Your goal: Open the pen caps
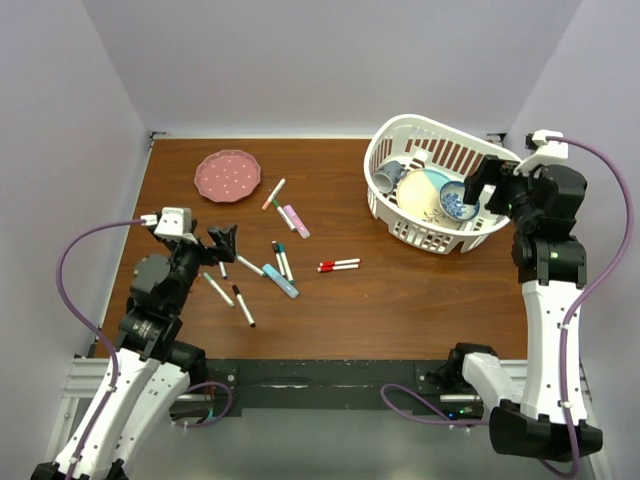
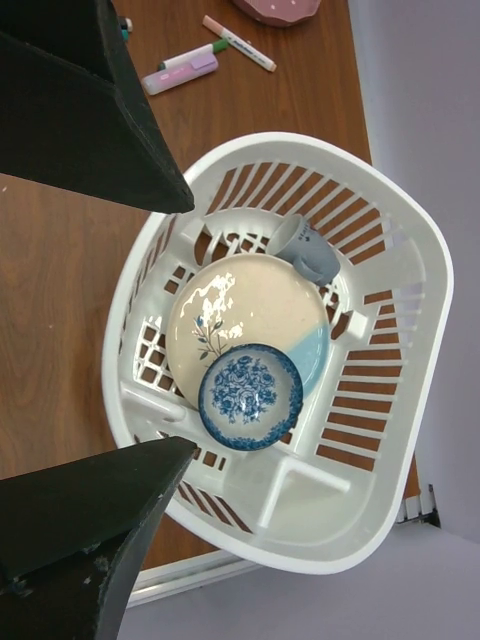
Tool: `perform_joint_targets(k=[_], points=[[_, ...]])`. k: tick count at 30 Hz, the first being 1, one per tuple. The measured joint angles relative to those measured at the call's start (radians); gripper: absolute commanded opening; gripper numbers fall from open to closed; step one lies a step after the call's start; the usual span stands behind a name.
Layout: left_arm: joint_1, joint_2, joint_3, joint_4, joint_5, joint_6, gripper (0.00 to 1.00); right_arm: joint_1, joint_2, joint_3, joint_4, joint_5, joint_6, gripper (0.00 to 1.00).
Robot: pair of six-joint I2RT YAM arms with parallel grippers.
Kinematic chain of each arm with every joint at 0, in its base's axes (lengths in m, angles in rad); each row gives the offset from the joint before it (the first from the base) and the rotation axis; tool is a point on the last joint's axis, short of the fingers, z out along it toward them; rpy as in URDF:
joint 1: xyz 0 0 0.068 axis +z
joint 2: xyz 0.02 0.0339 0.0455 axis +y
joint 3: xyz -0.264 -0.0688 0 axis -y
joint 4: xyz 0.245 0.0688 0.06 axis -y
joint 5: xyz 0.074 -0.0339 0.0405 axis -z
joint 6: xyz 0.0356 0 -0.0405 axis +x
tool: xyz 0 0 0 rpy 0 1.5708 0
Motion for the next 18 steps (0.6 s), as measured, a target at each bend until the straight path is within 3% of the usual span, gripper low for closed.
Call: perform_joint_targets(k=[3, 9, 18], points=[[0.000, 0.008, 0.000, 0.002, 0.008, 0.000, 1.00, 0.000, 0.016, 0.004, 0.006, -0.045, -0.003, 0.99], [0.000, 0.043, 0.001, -0.002, 0.024, -0.019, 1.00, 0.010, 0.022, -0.022, 0.040, -0.373, -0.142, 0.99], [0.000, 0.198, 0.134, -0.183, 0.042, -0.264, 1.00, 0.065, 0.023, -0.248, 0.103, -0.865, -0.275, 0.99]])
